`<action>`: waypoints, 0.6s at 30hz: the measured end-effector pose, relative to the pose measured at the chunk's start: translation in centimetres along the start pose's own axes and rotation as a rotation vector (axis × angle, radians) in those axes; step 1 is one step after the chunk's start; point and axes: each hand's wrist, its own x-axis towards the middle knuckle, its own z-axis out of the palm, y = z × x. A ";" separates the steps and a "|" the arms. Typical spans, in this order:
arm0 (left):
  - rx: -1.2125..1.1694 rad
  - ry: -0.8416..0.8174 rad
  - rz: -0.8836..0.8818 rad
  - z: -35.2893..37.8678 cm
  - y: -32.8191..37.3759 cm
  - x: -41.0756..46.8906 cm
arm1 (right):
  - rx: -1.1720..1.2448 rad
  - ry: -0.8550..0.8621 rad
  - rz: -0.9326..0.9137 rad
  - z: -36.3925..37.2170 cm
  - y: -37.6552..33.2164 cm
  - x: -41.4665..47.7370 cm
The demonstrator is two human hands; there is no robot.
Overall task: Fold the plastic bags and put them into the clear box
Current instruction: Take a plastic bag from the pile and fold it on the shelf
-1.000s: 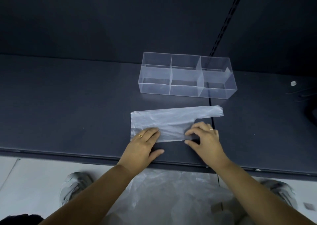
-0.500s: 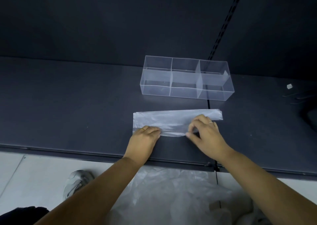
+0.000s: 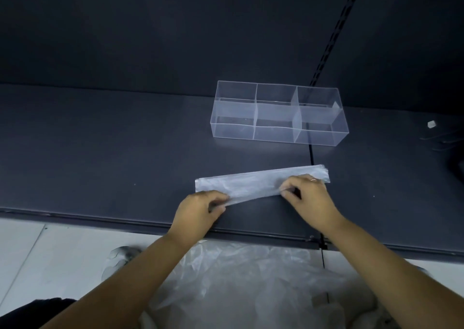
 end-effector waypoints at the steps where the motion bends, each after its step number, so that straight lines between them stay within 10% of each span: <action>1: -0.104 0.028 -0.067 -0.4 -0.4 0.4 | 0.132 -0.040 0.077 -0.4 0.2 0.4; 11: -0.349 0.257 -0.463 -1.3 -1.1 2.9 | 0.370 0.104 0.467 0.8 0.4 3.1; 18: 0.107 0.553 0.012 0.1 0.5 0.6 | 0.311 0.113 0.525 1.0 -0.6 3.2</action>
